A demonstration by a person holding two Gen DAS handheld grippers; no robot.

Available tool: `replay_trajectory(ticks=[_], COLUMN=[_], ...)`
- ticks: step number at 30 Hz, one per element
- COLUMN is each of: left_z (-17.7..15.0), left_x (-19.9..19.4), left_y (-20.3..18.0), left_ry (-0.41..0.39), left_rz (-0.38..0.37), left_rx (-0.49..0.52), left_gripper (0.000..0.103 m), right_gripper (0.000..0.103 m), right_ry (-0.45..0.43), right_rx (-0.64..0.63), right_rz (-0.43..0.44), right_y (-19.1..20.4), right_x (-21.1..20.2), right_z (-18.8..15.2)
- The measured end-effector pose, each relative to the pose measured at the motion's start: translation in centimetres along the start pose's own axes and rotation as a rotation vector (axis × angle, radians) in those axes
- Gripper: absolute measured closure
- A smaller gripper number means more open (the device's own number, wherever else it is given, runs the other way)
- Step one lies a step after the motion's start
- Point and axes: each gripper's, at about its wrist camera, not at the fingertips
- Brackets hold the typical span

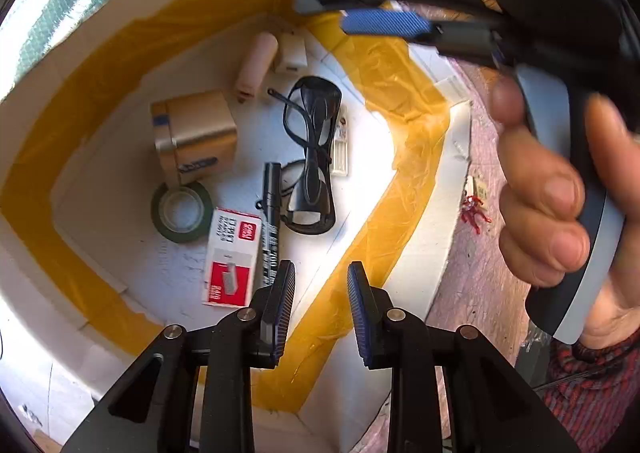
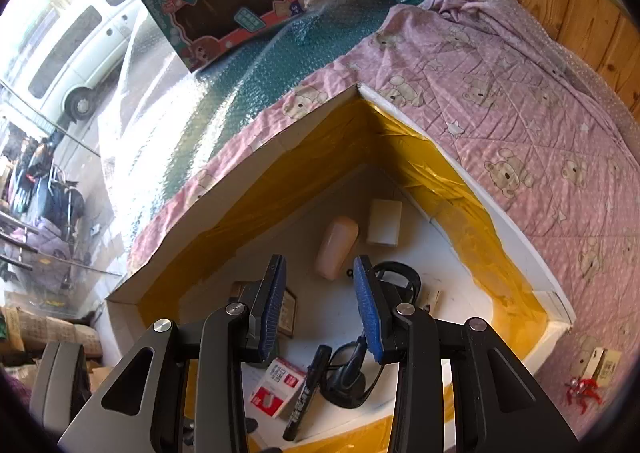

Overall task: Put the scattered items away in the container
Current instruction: 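Withdraw both open tools from the box toward the red toy and tissue pack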

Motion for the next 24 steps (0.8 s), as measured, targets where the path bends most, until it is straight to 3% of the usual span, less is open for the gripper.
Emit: replay_trajectory(ticks=[2, 8, 19, 24], left_z=[-0.3, -2.0, -6.7, -8.4], left_x=[-1.3, -4.6, -8.8, -8.3], left_y=[0.5, 0.3, -4.5, -7.7], left_ry=[-0.033, -0.166, -0.433, -0.460], left_rz=[-0.008, 0.072, 0.207, 0.196], left_rx=[-0.008, 0.060, 0.323, 0.431], left_gripper=[0.074, 0.074, 0.074, 0.074], right_gripper=[0.065, 0.065, 0.065, 0.065], right_ry=[-0.033, -0.160, -0.415, -0.508], right_rx=[0.012, 0.027, 0.064, 0.152], right_rz=[0.018, 0.065, 0.108, 0.106], right_y=[0.3, 1.3, 1.8, -0.5], right_x=[-1.6, -6.5, -11.7, -13.3], right_z=[-0.9, -4.7, -15.0, -19.7])
Point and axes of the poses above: each gripper's, at about its wrist camera, not at the fingertips, and x roughly the way its jaws point, y to its left, z to its top, and after that the axes turned 7 degrees about z, right-handed
